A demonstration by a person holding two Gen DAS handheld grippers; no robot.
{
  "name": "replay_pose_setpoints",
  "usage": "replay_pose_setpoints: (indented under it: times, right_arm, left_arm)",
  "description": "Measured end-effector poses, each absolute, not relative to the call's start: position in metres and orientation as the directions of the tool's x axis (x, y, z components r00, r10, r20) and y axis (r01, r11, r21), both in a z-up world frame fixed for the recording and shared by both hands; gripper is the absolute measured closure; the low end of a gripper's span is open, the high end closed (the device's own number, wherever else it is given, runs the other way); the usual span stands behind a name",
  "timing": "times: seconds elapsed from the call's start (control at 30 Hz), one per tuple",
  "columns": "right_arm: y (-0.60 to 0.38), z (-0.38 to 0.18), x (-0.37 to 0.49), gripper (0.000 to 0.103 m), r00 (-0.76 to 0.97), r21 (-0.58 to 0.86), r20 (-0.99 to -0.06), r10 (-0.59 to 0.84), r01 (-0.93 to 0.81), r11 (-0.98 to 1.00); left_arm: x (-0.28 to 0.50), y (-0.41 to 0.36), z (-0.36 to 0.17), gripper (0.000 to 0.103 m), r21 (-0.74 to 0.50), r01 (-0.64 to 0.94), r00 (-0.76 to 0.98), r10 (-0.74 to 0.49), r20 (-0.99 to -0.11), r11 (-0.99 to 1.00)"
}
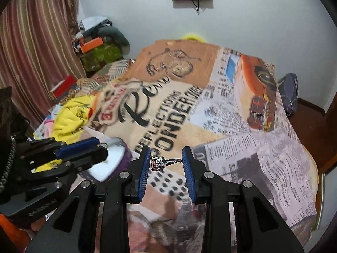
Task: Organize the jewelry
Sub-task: 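Grasp a gold ring with the left tool while the right tool grasps a silver stone ring, then place the gold ring in the heart tin with the left tool while the right tool places the stone ring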
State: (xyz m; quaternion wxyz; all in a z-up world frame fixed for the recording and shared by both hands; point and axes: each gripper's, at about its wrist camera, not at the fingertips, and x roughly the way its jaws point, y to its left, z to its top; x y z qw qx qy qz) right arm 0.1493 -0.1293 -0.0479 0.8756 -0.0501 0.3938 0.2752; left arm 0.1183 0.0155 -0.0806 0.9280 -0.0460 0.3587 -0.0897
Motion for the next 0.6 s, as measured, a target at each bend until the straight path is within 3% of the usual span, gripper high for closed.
replay_pose_setpoints:
  times: [0.6]
  right_arm:
    - [-0.073, -0.034, 0.129, 0.075, 0.512, 0.174, -0.672, 0.535, -0.593, 0.786]
  left_arm:
    - [0.098, 0.074, -0.086, 0.086, -0.157, 0.053, 0.735, -0.145, -0.663, 0.986]
